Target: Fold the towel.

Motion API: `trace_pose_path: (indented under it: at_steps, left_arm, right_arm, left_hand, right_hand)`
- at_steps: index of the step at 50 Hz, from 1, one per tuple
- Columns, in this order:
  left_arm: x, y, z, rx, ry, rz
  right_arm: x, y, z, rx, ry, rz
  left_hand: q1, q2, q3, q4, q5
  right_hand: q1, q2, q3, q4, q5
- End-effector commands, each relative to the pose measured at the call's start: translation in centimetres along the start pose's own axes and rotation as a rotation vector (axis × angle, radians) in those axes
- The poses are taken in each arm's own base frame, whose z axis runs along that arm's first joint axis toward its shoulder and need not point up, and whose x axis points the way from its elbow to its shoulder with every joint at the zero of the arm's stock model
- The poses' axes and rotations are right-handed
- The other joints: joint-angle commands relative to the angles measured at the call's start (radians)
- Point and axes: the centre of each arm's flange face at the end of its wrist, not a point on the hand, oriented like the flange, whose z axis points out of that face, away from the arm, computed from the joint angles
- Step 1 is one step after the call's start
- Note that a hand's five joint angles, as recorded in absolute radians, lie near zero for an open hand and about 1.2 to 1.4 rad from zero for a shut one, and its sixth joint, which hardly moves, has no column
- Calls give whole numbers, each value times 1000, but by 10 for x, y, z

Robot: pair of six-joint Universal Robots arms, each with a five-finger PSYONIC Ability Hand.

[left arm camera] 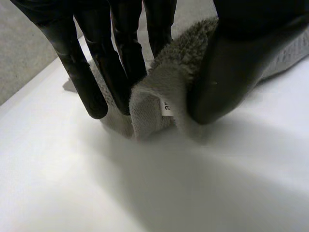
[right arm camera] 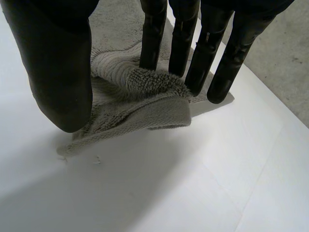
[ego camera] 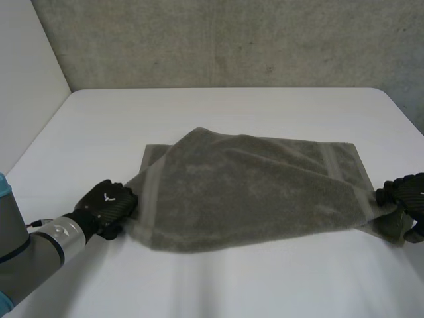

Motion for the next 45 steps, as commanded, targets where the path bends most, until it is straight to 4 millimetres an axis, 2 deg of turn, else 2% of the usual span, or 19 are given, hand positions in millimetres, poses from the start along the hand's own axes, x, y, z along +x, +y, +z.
trace_pose_path:
  at_steps: [1,2,4,10,15,19,22,26,28,45]
  left_arm:
    - [-5,-12,1,31,-9,-15]
    - [-7,-13,1,30,-10,-25]
    - [-11,-14,4,23,-8,-46]
    - [-21,-19,14,25,-8,-82]
    - [-37,-30,20,44,-24,-212]
    - [-43,-35,22,57,-34,-266]
    - [-47,-37,24,65,-38,-330]
    - [-47,-37,23,62,-36,-353]
    - [-47,-37,22,59,-34,-358]
    - [-44,-37,19,49,-27,-364]
  right_arm:
    - [0,-7,-5,-6,-18,28]
    - [1,-12,-8,-4,-25,36]
    - [5,-21,-16,-6,-23,46]
    - [12,-32,-26,-26,-31,38]
    - [18,-41,-41,-65,-49,-20]
    - [16,-44,-46,-84,-87,-39]
    - [6,-49,-51,-93,-176,-43]
    - [-1,-46,-49,-91,-228,-34]
    - [-3,-38,-44,-101,-265,-3]
    - [-2,-22,-18,-122,-332,22]
  left_hand:
    - [246,232,236,230,241]
    - [339,324,329,323,333]
    - [340,325,330,324,334]
    - [340,325,330,324,334]
    - [340,325,330,324,334]
    - [340,325,330,324,334]
    - [340,325,330,324,334]
    - [340,325,330,324,334]
    - [340,325,330,324,334]
    - [340,325,330,324,334]
  right_hand:
    - [15,27,21,20,15]
    - [41,53,47,46,41]
    - [76,89,83,81,76]
    - [85,98,92,90,85]
    - [79,92,86,84,79]
    - [76,89,83,82,76]
    - [79,92,86,84,79]
    - [76,89,83,82,76]
    - [76,89,83,82,76]
    - [73,86,80,79,74]
